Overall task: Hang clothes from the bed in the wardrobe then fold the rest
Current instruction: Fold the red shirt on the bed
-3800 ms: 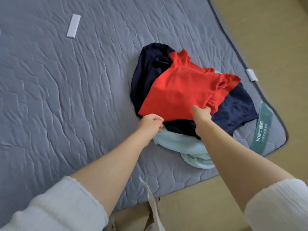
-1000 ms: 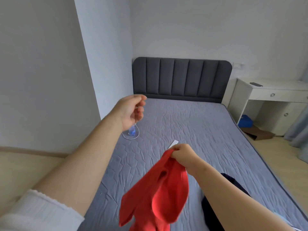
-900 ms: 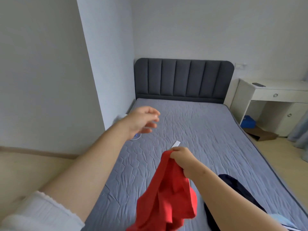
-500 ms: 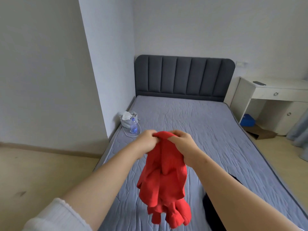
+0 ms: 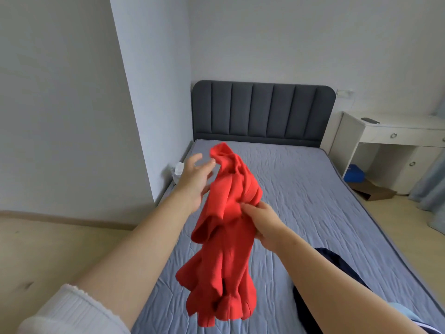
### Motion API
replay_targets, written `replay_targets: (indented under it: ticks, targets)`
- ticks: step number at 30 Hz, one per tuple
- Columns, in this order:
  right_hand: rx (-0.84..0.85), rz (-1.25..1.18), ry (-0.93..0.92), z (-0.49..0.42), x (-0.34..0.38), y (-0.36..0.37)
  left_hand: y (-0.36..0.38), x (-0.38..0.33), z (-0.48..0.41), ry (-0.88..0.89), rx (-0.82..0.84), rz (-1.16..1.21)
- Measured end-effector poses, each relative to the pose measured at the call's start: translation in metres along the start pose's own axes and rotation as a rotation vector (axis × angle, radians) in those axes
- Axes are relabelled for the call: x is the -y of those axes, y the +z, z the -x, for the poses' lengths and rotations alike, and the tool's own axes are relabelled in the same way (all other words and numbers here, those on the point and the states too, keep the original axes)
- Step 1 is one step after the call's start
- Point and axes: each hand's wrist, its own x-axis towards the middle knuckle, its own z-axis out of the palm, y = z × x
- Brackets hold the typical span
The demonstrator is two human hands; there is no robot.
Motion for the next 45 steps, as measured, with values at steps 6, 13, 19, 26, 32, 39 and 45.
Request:
replay_targets:
  ticks: [6,13,19,26,32,39,45]
  targets:
    - [-0.058,-0.647,0.099,-0.010,0.030,0.003,-0.019,0.040,0.026,-0.323,0.568,-0.613]
    - [0.115,-0.065,-0.065,0.000,0.014,0.004,-0.006,0.043,0.012,-0.470,0.086,0.077]
    - [0.221,0.194,0.007,0.009,-0.007,-0.013,-0.009,0.025,0.006,-0.461,-0.110,0.381]
    - [-0.079,-0.266,0.019,0.001,0.010,-0.002,-0.006,0.036,0.032,-0.264,0.396,-0.391]
    - [-0.242,-0.102,-0.054,0.000,0.011,-0.006,-0.012,0.042,0.032,-0.084,0.324,-0.673]
    - [-0.674,0.034,-0.055,-0.010,0.010,-0.050,-0.031,0.055,0.015,-0.127,-0.130,-0.504]
    - [-0.196,0.052,0.085,0.010,0.005,-0.041,-0.017,0.042,0.014,-0.352,-0.220,-0.001]
